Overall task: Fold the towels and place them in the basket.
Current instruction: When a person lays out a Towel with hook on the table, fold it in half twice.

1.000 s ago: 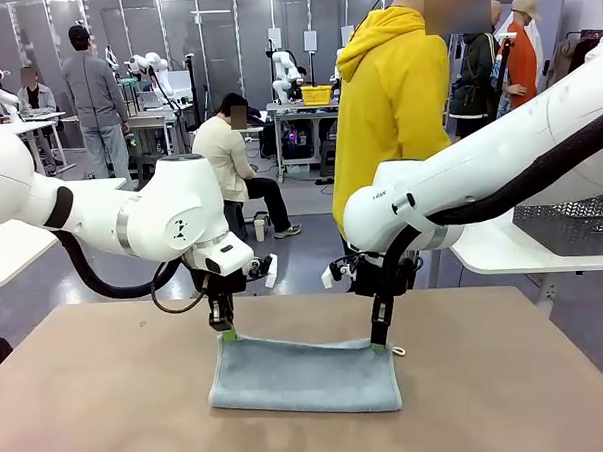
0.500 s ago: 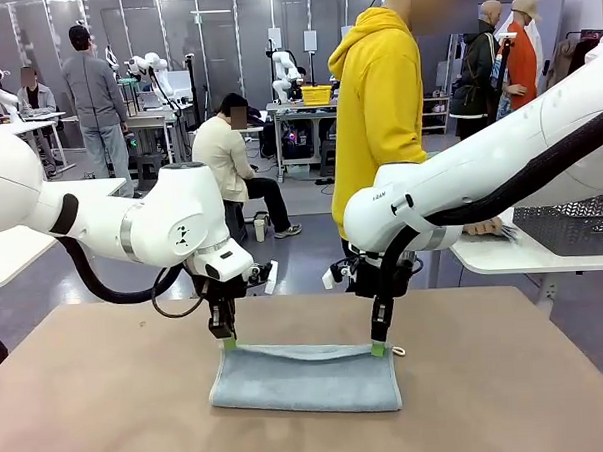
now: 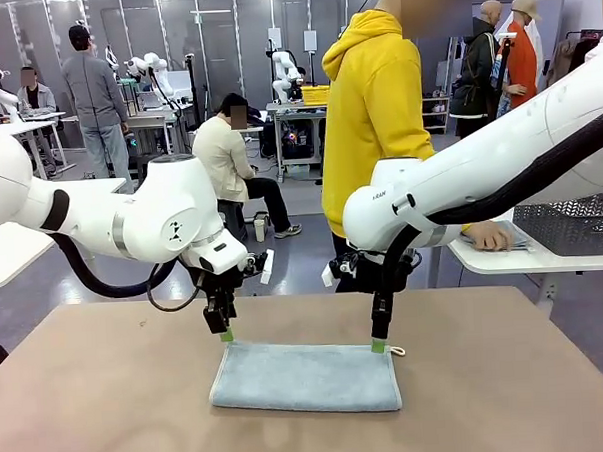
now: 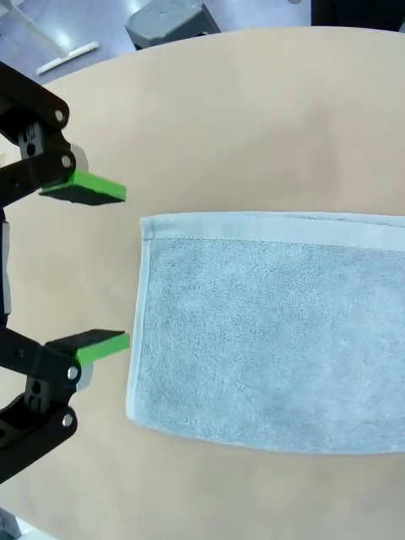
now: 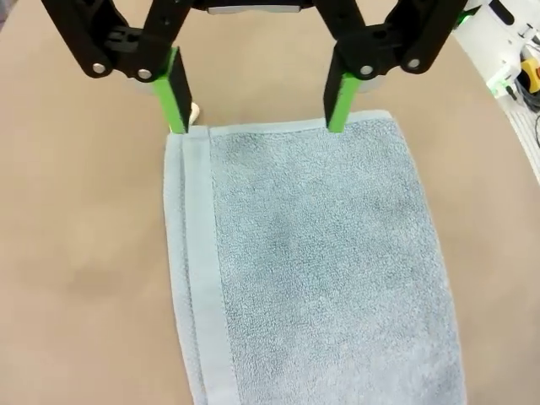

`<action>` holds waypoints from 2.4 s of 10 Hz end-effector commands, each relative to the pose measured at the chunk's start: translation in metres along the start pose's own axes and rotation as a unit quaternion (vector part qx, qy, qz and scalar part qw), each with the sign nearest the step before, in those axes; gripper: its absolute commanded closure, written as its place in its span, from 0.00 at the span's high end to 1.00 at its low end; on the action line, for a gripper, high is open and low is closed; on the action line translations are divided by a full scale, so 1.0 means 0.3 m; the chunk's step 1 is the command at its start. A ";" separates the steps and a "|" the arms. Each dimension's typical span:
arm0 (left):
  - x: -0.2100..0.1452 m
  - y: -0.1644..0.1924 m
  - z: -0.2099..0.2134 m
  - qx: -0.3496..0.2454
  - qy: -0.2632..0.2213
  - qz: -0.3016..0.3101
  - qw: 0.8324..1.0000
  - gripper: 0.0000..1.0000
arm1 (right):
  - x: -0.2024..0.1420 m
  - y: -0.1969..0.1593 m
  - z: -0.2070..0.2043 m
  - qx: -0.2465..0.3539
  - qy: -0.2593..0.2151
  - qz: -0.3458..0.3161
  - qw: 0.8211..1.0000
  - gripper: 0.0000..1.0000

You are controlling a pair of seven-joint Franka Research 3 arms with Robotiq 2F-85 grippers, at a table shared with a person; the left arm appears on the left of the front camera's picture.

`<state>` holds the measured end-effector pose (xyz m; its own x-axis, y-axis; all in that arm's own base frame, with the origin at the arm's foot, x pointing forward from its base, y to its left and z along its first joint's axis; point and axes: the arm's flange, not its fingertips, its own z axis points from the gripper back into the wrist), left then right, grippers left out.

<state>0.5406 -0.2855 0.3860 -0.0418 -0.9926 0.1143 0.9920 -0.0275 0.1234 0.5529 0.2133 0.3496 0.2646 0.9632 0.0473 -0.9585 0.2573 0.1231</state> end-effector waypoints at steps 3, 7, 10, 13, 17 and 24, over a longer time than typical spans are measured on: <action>-0.040 -0.062 0.012 0.009 -0.005 -0.002 1.000 1.00 | -0.027 0.049 0.015 -0.019 -0.006 0.014 1.000 1.00; -0.014 -0.034 0.006 0.002 0.003 -0.001 1.000 1.00 | -0.007 0.033 0.022 -0.014 0.001 0.006 1.000 1.00; -0.014 -0.034 0.006 0.002 0.003 -0.001 1.000 1.00 | -0.007 0.033 0.022 -0.014 0.001 0.006 1.000 1.00; -0.014 -0.034 0.006 0.002 0.003 -0.001 1.000 1.00 | -0.007 0.033 0.022 -0.014 0.001 0.006 1.000 1.00; -0.086 -0.252 0.108 0.004 -0.024 0.154 0.988 1.00 | -0.063 0.207 0.027 -0.030 -0.060 -0.211 0.975 1.00; -0.355 -0.685 0.295 0.041 -0.049 0.323 0.944 1.00 | -0.102 0.251 -0.048 -0.043 -0.149 -0.569 0.807 1.00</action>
<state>0.3508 -0.1702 0.4387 0.5280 -0.8010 0.2820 0.8169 0.5699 0.0893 0.4659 0.1918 0.3508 0.9712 0.1130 0.2100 -0.1478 0.9762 0.1584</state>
